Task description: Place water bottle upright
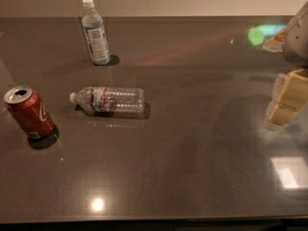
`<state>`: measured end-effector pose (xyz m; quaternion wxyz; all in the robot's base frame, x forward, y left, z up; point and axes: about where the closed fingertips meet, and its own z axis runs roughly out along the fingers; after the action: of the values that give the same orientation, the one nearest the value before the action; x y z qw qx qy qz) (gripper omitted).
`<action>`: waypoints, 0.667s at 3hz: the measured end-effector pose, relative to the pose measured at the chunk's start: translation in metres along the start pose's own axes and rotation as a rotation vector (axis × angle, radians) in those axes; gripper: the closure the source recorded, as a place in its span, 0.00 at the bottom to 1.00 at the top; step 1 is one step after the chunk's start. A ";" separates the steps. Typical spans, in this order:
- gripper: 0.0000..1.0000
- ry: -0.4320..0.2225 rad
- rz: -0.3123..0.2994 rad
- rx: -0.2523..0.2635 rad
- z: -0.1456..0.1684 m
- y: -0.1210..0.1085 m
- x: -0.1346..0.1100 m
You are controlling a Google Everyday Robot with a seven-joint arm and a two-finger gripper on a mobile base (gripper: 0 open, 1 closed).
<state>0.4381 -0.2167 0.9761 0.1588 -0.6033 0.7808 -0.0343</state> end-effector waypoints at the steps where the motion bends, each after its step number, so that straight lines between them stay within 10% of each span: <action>1: 0.00 -0.003 -0.001 0.002 0.000 -0.001 -0.002; 2: 0.00 -0.017 -0.025 -0.012 0.007 -0.002 -0.021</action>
Offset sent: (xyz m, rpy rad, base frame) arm 0.0182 0.0448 -0.0109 0.0211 0.0364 0.0711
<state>0.4467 -0.1960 0.9742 0.1611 -0.6144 0.7719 -0.0265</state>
